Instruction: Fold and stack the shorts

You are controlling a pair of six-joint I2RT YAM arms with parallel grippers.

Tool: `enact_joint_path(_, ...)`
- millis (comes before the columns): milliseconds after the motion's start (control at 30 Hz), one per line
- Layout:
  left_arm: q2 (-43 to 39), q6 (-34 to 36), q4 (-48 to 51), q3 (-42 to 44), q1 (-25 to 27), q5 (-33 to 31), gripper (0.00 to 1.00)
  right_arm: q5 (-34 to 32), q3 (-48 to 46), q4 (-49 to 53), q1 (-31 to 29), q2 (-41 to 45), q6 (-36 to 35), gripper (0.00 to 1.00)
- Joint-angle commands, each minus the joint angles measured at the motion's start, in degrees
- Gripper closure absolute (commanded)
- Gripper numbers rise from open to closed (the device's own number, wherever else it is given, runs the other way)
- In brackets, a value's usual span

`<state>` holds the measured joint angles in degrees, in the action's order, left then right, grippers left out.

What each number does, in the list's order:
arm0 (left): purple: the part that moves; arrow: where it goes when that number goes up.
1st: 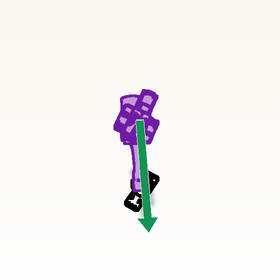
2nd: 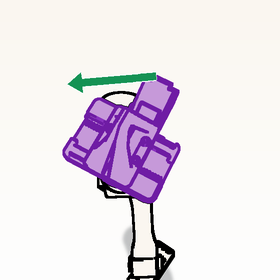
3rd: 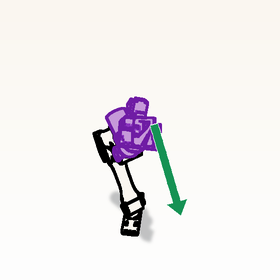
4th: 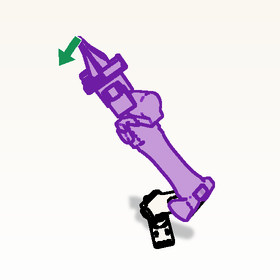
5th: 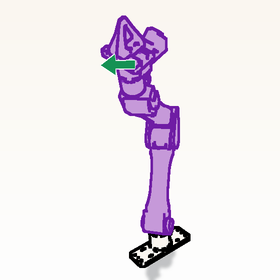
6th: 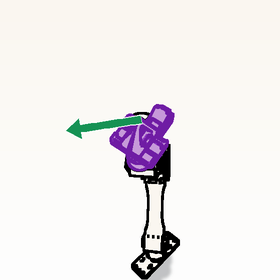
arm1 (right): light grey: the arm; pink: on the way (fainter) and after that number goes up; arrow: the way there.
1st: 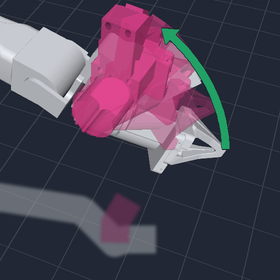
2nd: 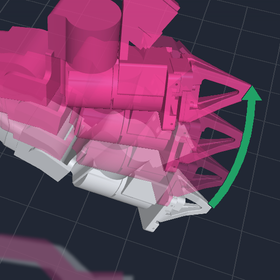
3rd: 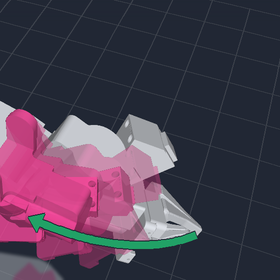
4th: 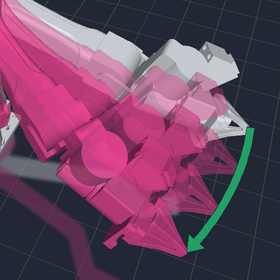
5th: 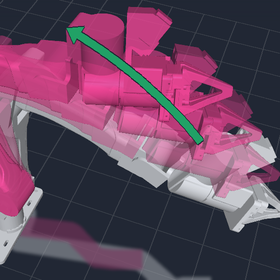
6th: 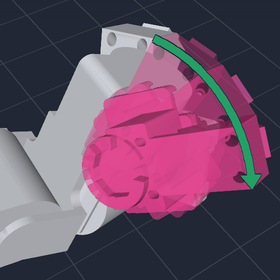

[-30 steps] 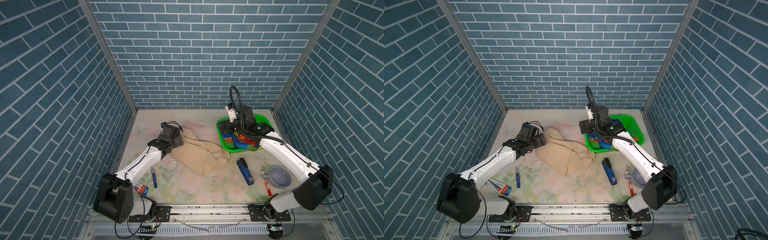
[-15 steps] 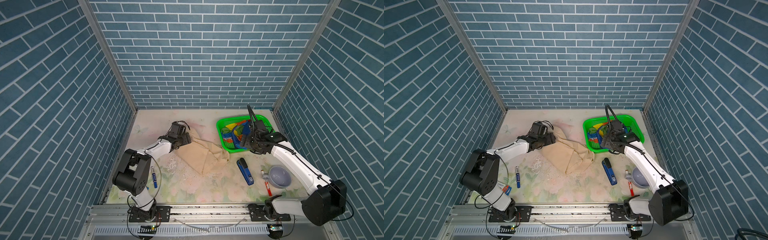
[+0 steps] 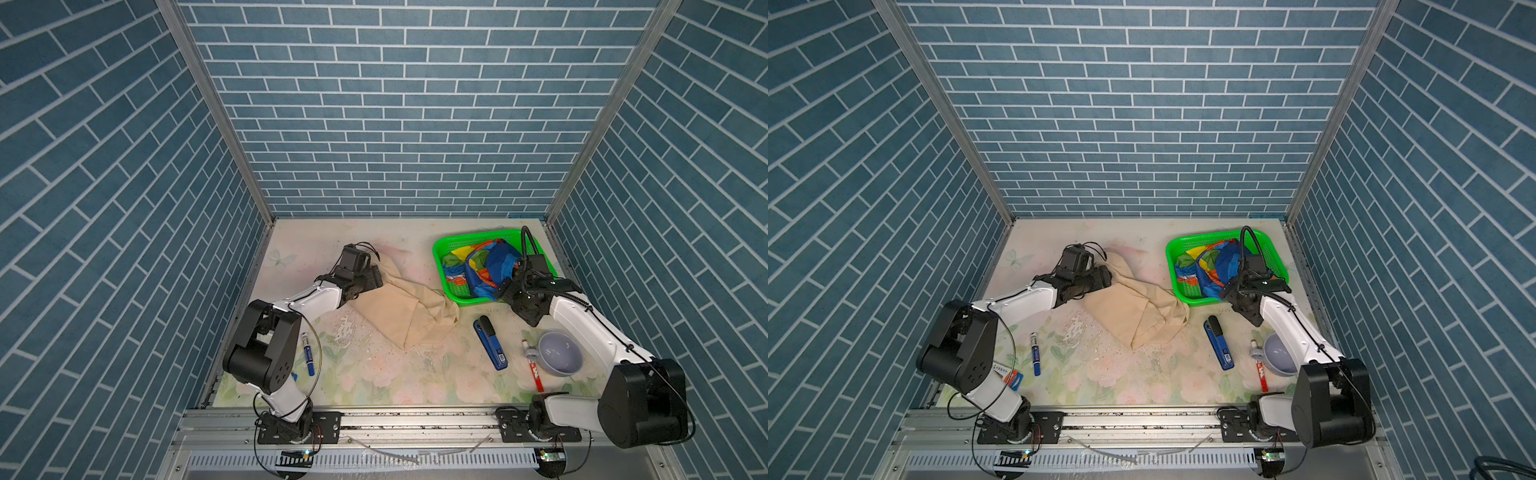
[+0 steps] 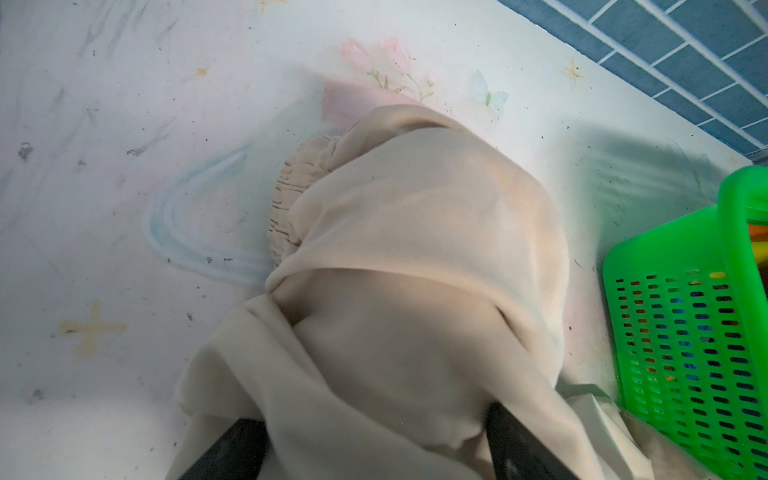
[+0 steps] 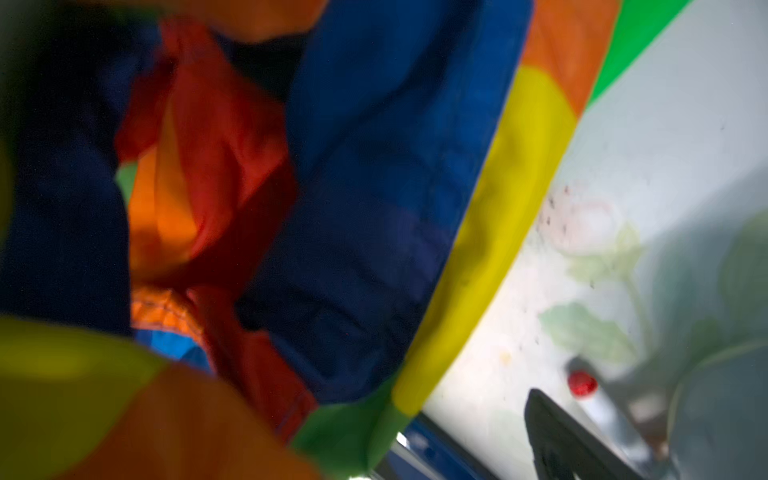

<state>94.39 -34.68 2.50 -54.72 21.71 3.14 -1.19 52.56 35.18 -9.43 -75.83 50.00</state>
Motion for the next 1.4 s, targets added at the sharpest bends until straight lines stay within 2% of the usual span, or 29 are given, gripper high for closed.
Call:
enact_joint_path(0,-0.73,0.47,-0.66,1.37,0.10,0.74,0.16,0.99,2.15,-4.54,1.56,-4.97,1.20,0.06)
enact_joint_path(133,-0.18,0.53,-0.83,1.29,0.05,0.39,0.16,0.90,7.81,-3.93,3.44,-11.50,-2.15,0.15)
enact_joint_path(233,0.59,0.70,-0.75,0.94,0.03,0.38,0.16,1.79,10.80,-3.72,5.65,-15.41,-4.30,0.29)
enact_joint_path(300,1.20,0.86,-0.67,0.63,-0.04,0.30,0.16,1.89,12.88,-2.84,6.80,-17.67,-6.11,0.43)
enact_joint_path(500,3.75,1.01,-0.74,-0.95,-0.16,1.37,0.16,1.09,20.29,2.10,9.74,-22.63,-12.00,0.66)
enact_joint_path(567,4.67,0.92,-0.74,-1.48,-0.16,1.96,0.17,0.12,23.40,4.29,10.52,-24.34,-14.66,0.71)
enact_joint_path(733,5.86,0.57,-1.44,-1.88,-0.17,2.56,0.17,-1.47,33.39,10.75,12.36,-30.59,-20.89,0.80)
enact_joint_path(1000,6.31,0.43,-1.33,-1.79,-0.14,2.59,0.18,0.56,45.65,13.01,13.03,-40.33,-21.79,0.90)
enact_joint_path(1233,6.53,0.55,-0.97,-2.23,-0.15,2.32,0.17,-3.88,58.85,22.64,13.45,-48.20,-29.76,0.97)
enact_joint_path(1367,7.51,0.32,-1.01,-3.00,-0.11,3.16,0.18,-9.02,62.06,26.51,13.74,-49.40,-34.08,0.98)
